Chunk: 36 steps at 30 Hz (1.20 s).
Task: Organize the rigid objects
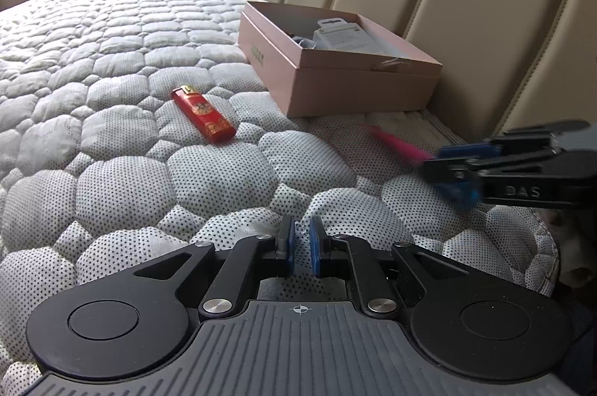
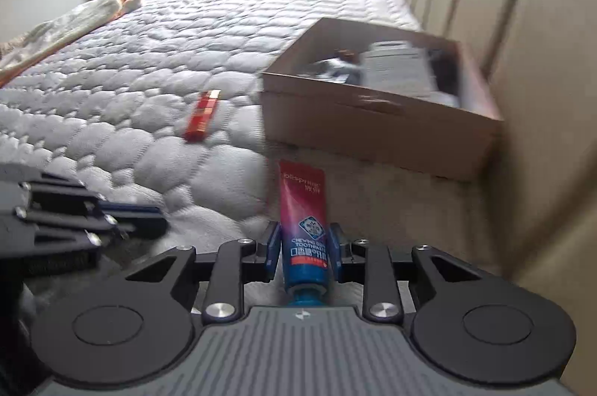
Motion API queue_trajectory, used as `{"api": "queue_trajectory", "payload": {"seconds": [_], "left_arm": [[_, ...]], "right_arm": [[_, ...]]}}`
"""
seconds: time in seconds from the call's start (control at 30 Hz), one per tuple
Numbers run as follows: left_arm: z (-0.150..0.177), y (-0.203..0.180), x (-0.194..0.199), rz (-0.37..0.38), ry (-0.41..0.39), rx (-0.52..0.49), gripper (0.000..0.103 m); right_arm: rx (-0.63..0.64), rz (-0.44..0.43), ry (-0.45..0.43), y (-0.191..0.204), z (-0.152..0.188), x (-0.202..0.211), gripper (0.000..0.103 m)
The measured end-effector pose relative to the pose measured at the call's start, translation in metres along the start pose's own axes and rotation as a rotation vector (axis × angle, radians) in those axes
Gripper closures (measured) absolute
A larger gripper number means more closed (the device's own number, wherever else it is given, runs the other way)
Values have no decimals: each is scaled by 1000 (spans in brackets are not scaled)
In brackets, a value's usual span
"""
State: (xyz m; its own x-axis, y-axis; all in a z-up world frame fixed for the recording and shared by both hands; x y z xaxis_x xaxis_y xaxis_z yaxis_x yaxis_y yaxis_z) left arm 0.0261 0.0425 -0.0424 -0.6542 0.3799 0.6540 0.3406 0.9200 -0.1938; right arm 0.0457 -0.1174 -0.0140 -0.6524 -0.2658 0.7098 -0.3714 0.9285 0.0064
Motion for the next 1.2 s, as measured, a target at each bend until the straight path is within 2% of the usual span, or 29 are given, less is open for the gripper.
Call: {"api": "queue_trajectory", "payload": {"seconds": [0.1,0.17,0.27,0.33,0.37,0.47,0.53,0.67,0.73,0.83,0.97,1.1,1.2], "left_arm": [[-5,3,1,17,12,37,92],[-14,9,5,21,1,91,91],[-39,25,14,-74,-59,141,87],[-59,39,15,-136,-94,190,87],[-67,47,13,-158,-98,226,87],[-87,68,-1,-182,-86,357,87],[-96,75,-15,-192,-66,391,87],[-99,78,-43,-305,16,335,86],[-95,77,-54,-327,47,337,86],[-92,71,-66,-348,68,306,71],[-89,62,-78,-402,98,227,71],[-88,54,-75,-393,94,151,77],[-85,48,-69,-380,100,110,77]], "right_arm": [[-10,64,-27,-18,11,4,77],[-8,70,-49,-22,18,2,77],[19,88,-103,-19,22,2,76],[37,87,-115,-17,26,-2,69],[31,83,-113,-18,29,-6,69],[15,73,-135,-19,31,-6,68],[-3,52,-139,-22,31,-6,67],[-33,16,-151,-26,34,-5,66],[-47,3,-156,-27,35,-5,66],[-57,-9,-161,-27,36,-5,66],[-63,-14,-163,-27,36,-4,66],[-66,-11,-165,-27,37,-3,66],[-73,-20,-160,-28,35,-1,66]]}}
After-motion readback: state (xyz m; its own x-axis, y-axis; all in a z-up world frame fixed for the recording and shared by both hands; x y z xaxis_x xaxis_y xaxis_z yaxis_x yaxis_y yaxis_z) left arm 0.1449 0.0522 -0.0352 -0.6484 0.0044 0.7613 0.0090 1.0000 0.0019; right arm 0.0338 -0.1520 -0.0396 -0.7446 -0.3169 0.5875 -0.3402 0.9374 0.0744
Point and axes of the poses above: each gripper's, at about its wrist camera, not at the fingertips, and x roughly against the way its jaws point, y to its left, z to its underside, the point moved 8 cm from there along -x, roughly the way its jaws point, and after that the axes turned 1 degree about -x, right-handed, at the moved point
